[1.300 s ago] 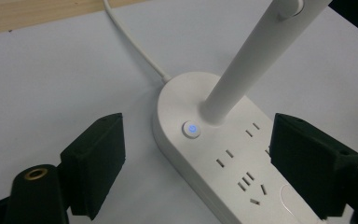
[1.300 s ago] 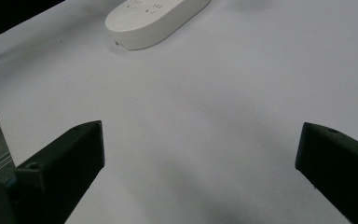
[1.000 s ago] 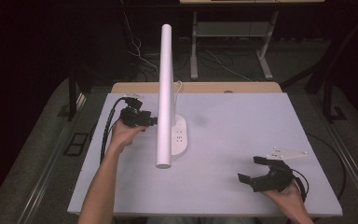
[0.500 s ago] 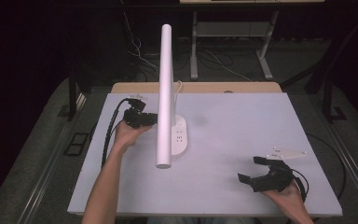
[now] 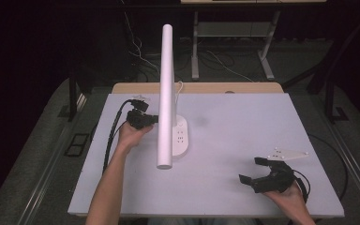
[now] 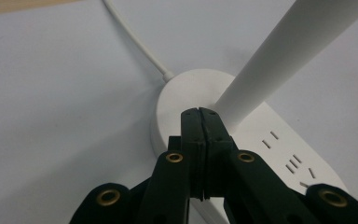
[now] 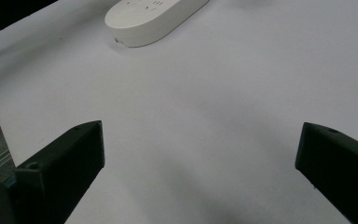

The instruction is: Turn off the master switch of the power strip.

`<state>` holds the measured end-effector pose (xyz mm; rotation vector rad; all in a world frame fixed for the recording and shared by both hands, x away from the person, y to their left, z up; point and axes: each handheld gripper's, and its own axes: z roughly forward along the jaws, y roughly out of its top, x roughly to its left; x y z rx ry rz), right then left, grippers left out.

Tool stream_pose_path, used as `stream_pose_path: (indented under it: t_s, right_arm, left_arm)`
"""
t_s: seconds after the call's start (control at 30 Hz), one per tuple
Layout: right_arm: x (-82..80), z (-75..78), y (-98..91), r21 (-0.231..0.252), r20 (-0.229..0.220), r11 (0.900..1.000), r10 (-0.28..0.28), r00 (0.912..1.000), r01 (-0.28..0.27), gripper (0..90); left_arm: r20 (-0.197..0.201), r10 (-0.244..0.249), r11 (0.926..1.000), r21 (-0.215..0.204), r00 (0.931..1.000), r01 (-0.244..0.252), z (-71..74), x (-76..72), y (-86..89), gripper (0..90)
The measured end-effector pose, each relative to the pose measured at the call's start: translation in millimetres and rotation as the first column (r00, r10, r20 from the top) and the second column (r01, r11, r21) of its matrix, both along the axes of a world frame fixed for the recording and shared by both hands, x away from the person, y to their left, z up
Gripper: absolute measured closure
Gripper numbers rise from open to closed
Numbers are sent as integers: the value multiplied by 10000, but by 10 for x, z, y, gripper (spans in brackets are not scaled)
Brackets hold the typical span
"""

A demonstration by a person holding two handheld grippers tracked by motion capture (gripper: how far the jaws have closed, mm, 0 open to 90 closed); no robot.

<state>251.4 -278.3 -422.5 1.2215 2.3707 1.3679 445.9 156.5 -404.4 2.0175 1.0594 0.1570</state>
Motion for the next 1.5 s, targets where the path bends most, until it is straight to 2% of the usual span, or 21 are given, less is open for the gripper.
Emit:
stream_pose_path:
  t_s: [0.5, 0.6, 0.8, 0.93, 1.1, 1.27, 1.3, 1.33, 1.4, 1.5]
  right_arm:
    - [0, -3, 2, -37, -3, 10000, 49, 10000, -49, 5]
    - [1, -3, 4, -47, -7, 10000, 49, 10000, -49, 5]
    - [0, -4, 8, -60, -31, 10000, 49, 10000, -49, 5]
    - [-2, -3, 9, -59, -38, 10000, 48, 10000, -48, 5]
    - [-4, -4, 11, -89, -14, 9999, 76, 10000, -76, 5]
    - [-6, -5, 17, -89, -32, 9999, 119, 9999, -119, 5]
    - [-5, -6, 18, -92, -27, 9999, 123, 9999, -124, 5]
    - [-6, -6, 20, -101, -33, 9999, 115, 9999, -115, 5]
    - [-5, -8, 26, -145, -12, 9998, 128, 9999, -128, 5]
    - [-12, -10, 39, -185, -25, 9997, 161, 9999, -162, 5]
  left_arm:
    - [-224, -53, 10000, 52, 9997, 54, -116, 36, -109, 893]
    - [-268, 108, 9999, -83, 9996, -111, -124, 38, -118, 893]
    - [-353, 54, 10000, 72, 9994, -52, -168, 43, -152, 893]
    - [-337, 316, 9995, -41, 9989, -318, -181, 37, -186, 893]
    - [-317, 291, 9993, 253, 9991, -283, -180, 38, -203, 895]
    - [-363, 389, 9992, 135, 9986, -384, -195, 36, -205, 898]
    - [-509, 613, 9981, 44, 9968, -612, -194, 34, -212, 898]
    - [-509, 613, 9981, 44, 9968, -612, -194, 34, -212, 899]
    - [-432, 553, 9982, 263, 9975, -542, -187, 29, -220, 899]
    - [-454, 621, 9977, 289, 9970, -608, -187, 29, -221, 900]
